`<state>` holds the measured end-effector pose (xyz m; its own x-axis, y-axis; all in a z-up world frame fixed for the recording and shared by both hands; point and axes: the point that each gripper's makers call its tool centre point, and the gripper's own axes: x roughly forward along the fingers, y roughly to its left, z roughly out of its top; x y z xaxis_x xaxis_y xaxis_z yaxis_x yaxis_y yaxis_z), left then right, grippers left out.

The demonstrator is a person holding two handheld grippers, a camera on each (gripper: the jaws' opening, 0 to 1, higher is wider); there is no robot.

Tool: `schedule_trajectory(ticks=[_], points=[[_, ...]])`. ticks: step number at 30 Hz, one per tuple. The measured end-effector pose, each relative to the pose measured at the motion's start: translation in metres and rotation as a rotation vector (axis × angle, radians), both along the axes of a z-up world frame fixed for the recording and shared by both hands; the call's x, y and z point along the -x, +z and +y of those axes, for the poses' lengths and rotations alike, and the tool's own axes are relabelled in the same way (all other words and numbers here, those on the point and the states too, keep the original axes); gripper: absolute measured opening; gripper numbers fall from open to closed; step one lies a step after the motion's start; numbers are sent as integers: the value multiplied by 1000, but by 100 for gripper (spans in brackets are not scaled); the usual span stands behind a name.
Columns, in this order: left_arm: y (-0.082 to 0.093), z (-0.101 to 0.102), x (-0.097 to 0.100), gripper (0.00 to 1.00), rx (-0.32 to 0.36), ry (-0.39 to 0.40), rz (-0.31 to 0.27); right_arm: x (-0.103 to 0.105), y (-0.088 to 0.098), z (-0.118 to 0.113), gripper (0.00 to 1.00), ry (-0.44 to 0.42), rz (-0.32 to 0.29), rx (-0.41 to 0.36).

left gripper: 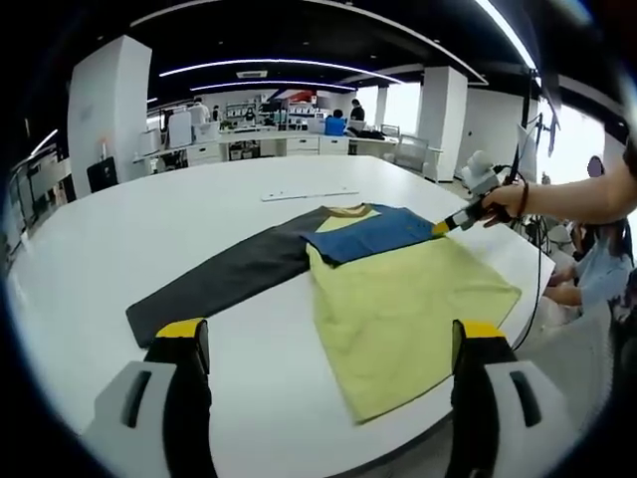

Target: Fold the garment on the visible template until the final outline fits inside the template.

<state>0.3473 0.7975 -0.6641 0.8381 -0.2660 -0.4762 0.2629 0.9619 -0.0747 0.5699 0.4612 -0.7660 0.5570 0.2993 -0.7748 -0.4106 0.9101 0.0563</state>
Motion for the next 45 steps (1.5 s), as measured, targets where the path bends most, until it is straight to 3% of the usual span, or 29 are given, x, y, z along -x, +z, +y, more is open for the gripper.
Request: schedule_trajectory(ticks=[14,18,45], points=[[-3,0,2,98,-4,8,12,0,-7,0,16,-47,-22,17],[-2,2,2,98,-4,16,5,1,-8,-1,0,-34,-35,53],[-3,17,4,96,-4,59,19,0,-7,-29,0,26,-16,77]])
